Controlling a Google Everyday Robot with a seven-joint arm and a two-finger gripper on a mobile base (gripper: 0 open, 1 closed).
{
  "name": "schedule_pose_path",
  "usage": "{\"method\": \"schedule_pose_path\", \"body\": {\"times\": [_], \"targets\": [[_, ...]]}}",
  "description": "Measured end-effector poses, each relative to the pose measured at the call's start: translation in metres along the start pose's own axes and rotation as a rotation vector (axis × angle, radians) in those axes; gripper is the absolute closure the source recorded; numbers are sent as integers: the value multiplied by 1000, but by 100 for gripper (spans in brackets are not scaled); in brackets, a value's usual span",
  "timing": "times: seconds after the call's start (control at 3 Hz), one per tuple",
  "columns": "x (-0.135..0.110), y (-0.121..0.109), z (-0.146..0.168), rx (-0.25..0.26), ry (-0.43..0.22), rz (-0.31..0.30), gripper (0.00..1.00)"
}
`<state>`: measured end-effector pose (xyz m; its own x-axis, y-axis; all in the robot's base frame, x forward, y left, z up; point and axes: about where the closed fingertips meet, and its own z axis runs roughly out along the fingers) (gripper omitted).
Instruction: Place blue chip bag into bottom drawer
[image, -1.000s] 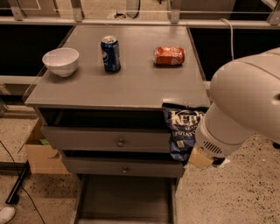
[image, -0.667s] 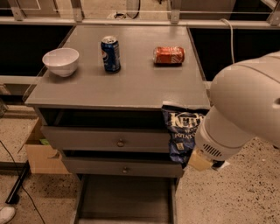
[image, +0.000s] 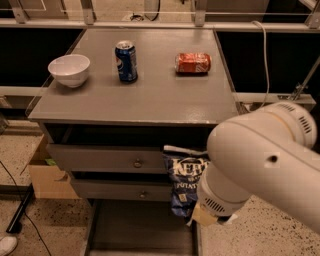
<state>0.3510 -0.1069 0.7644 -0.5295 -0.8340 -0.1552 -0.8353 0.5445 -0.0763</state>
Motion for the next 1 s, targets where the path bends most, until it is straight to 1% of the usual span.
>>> {"method": "schedule_pose_path", "body": {"times": [0.33, 0.67, 1.0], "targets": [[-16, 26, 61, -55, 60, -40, 100], [-16, 26, 61, -55, 60, -40, 100], [-16, 31, 104, -89, 94, -25, 100]]}}
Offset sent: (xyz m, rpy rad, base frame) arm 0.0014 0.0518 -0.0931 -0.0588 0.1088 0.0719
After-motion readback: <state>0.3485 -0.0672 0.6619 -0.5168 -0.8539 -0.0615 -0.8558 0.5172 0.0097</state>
